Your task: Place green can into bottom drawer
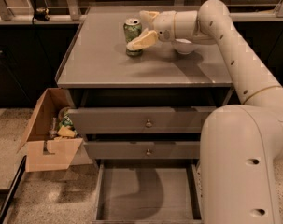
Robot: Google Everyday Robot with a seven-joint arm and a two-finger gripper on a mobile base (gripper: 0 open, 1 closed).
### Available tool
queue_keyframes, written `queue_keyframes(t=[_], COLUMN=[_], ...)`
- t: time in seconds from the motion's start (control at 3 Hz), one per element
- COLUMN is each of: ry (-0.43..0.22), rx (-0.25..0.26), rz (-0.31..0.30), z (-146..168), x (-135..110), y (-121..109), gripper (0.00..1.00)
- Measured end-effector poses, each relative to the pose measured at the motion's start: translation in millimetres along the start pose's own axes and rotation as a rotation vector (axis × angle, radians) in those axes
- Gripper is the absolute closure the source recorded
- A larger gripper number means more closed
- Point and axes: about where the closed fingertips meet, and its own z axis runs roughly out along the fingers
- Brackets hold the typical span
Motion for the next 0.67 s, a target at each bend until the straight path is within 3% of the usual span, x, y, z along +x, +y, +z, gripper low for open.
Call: queue_keyframes(t=[0.33, 0.67], ry=[-0.005, -0.005], rx=[-0.046, -0.046], rz=[0.022, 0.022], z=[13.9, 13.9], x=[3.8, 3.8], y=[6.5, 6.5], gripper=[0.03, 0.25])
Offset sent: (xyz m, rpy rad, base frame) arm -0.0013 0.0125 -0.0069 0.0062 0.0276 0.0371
